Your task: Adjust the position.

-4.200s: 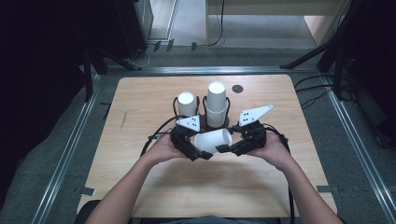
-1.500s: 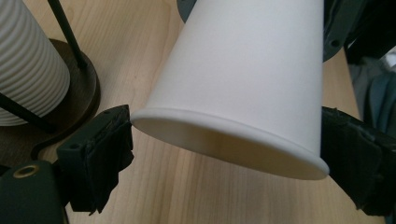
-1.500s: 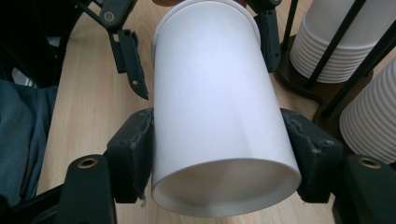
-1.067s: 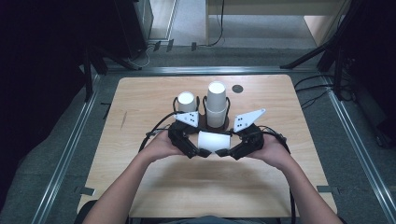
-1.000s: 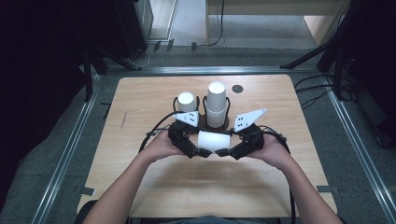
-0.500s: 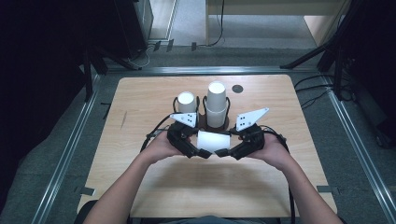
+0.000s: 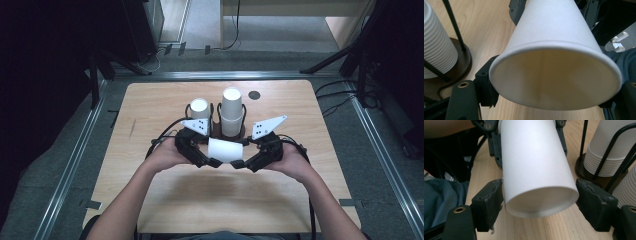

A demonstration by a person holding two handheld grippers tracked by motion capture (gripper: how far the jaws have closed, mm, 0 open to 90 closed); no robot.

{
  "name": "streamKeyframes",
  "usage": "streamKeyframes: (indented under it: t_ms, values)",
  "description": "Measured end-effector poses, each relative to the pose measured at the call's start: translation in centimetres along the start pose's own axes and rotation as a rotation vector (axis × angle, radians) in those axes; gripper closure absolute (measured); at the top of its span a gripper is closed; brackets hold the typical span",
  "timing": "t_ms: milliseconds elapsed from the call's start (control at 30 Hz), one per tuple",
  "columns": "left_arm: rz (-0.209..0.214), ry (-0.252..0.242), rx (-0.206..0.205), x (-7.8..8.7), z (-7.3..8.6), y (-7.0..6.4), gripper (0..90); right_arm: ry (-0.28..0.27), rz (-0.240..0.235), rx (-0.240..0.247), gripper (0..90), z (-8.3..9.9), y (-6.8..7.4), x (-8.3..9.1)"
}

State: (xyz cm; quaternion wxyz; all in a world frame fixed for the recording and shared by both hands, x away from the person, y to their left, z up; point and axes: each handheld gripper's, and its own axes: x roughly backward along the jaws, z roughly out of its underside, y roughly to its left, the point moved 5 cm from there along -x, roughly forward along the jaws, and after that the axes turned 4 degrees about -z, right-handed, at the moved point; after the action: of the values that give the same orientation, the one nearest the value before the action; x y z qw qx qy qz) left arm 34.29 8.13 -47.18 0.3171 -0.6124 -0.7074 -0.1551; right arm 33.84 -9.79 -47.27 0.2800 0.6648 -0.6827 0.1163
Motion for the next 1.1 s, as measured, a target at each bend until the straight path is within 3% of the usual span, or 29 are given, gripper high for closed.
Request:
streamKeyframes:
  t_ms: [167,333,533,767,1100]
  values:
    - [-0.009,0.063,0.005,0.4,-0.4,0.1,24.3,0.050,0.025,0.013,23.6,0.4,-0.1,-0.5]
    - [-0.045,0.106,-0.007,0.4,-0.9,0.3,24.3,0.085,0.034,0.018,23.6,0.7,-0.2,-1.0]
    - [-0.073,0.168,-0.050,0.1,-1.1,0.4,24.3,0.107,0.057,0.028,23.6,1.0,-0.5,-1.3]
    - [-0.097,0.236,-0.063,-0.7,-0.9,0.5,24.3,0.121,0.065,0.037,23.6,1.1,-0.6,-1.6]
    - [-0.081,0.330,-0.058,-2.4,0.3,0.9,24.1,0.151,0.069,0.058,23.7,1.3,-0.5,-2.3]
